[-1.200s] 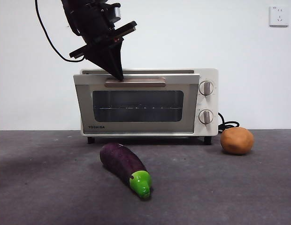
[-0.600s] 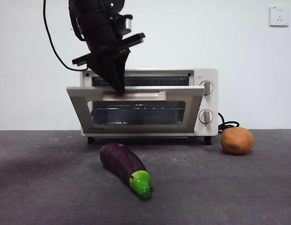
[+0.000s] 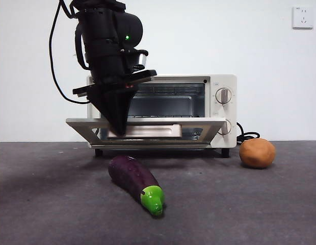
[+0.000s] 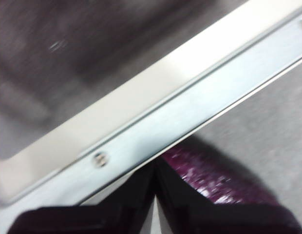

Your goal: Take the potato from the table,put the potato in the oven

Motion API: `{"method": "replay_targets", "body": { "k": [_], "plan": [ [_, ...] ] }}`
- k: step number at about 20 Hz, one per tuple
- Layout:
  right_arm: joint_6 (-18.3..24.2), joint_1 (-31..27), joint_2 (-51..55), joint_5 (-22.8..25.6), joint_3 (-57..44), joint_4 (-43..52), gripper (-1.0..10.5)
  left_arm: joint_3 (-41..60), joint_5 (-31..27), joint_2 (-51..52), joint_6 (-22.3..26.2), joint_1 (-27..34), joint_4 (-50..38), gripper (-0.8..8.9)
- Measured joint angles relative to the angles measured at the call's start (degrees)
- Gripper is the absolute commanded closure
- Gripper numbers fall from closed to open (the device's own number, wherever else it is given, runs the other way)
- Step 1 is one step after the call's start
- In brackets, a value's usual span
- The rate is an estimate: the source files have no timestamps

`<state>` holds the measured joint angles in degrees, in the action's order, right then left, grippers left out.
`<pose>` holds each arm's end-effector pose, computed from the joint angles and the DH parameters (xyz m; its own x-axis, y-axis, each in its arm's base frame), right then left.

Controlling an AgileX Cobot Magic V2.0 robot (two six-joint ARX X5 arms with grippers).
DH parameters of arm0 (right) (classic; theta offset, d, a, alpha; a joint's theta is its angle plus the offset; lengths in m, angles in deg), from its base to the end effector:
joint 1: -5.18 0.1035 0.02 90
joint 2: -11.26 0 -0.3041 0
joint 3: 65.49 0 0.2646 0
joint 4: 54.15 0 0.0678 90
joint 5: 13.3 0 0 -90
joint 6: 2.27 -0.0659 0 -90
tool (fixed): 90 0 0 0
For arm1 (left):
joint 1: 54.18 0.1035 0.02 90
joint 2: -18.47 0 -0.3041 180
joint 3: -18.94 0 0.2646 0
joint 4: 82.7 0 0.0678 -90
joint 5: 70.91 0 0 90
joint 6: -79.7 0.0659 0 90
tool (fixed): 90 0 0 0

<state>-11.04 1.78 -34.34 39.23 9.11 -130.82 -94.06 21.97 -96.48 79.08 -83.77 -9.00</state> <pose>0.1217 0.0329 0.3603 0.5696 0.5756 -0.5867 -0.2451 0.8003 0.5472 0.3861 -0.2230 0.2408 0.1904 -0.1659 -0.9676 0.4948 0.8675 -0.0514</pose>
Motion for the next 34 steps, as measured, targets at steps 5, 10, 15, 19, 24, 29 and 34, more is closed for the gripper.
{"method": "replay_targets", "body": {
  "k": [5,10,15,19,24,29,34],
  "plan": [
    [0.79,0.00,0.00,0.00,0.00,-0.02,9.5,0.00,-1.38,-1.40,-0.09,0.02,0.85,8.20],
    [0.90,0.00,0.00,0.00,0.00,-0.04,9.5,-0.02,-1.62,-1.42,-0.46,0.17,1.86,8.20],
    [3.87,0.00,-0.13,0.00,0.00,-2.49,9.5,-0.02,2.89,-1.27,-0.48,0.13,2.71,8.20],
    [5.20,0.00,-0.76,0.13,0.00,-2.97,9.5,-0.02,7.96,3.37,-0.46,-1.33,2.97,8.20],
    [5.33,0.00,-3.82,0.04,0.00,-2.45,8.0,-0.02,9.33,14.53,-0.46,-3.34,5.27,8.20],
    [-0.11,0.02,-8.31,0.04,0.00,5.40,7.5,-0.02,9.31,32.00,-0.48,-5.57,6.80,8.20],
    [-8.90,3.85,-13.81,4.90,0.00,17.88,4.6,-0.07,4.68,49.29,-2.25,-5.73,10.25,8.20]
  ]
}}
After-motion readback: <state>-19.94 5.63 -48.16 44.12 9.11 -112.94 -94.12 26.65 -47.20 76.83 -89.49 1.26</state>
